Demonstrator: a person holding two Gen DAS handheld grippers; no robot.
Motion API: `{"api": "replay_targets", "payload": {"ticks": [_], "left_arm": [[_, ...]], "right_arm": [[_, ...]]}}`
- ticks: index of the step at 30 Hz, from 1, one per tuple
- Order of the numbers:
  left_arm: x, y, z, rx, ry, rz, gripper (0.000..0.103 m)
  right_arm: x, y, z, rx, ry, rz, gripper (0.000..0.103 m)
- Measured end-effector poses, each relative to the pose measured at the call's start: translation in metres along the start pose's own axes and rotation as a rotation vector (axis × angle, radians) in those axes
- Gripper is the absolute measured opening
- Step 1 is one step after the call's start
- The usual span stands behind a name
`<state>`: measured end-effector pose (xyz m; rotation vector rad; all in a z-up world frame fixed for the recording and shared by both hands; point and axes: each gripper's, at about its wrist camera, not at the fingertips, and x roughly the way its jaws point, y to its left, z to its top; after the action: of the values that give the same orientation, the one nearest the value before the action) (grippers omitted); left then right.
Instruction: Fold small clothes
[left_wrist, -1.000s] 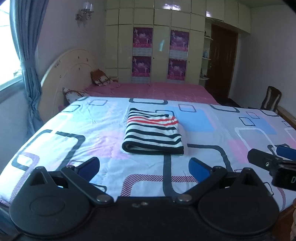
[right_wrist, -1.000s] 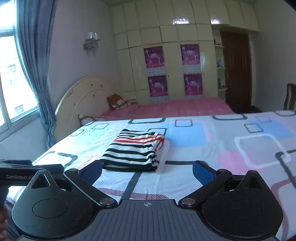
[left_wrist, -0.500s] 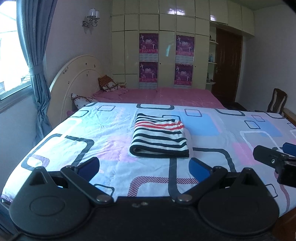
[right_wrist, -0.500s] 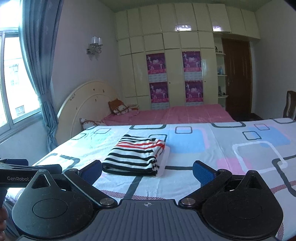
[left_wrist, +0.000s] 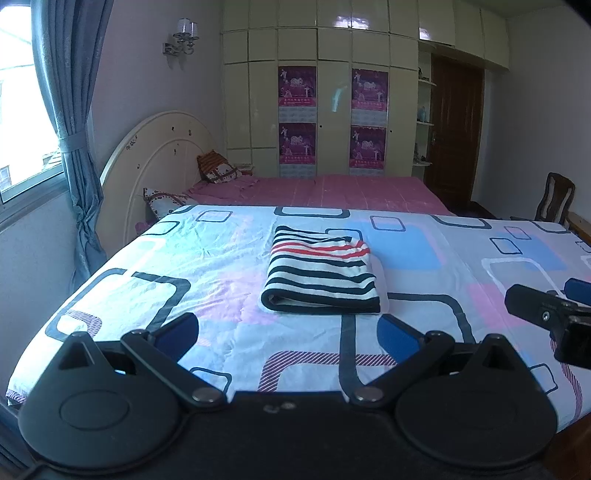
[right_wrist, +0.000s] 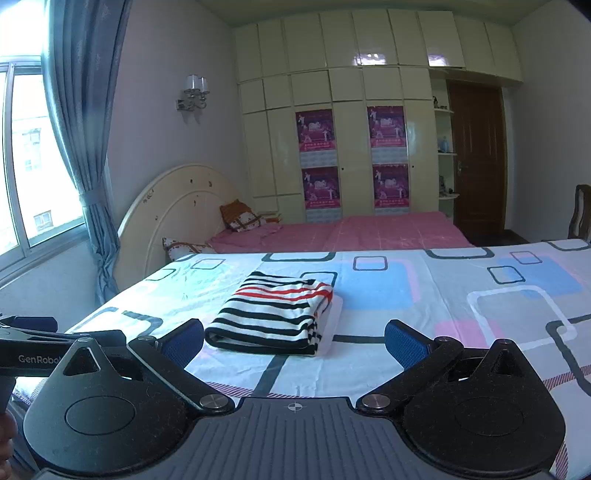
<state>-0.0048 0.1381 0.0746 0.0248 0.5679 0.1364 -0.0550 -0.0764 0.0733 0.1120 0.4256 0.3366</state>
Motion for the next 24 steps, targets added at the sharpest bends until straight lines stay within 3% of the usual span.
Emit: {"api": "replay_targets", "payload": {"ticks": [24], "left_arm": [[0.007, -0.0008, 0.001, -0.003, 0.022, -0.002, 0.103]], "right_arm": [[0.0038, -0.0007, -0.0009, 0.004, 0.007, 0.003, 0.103]]}}
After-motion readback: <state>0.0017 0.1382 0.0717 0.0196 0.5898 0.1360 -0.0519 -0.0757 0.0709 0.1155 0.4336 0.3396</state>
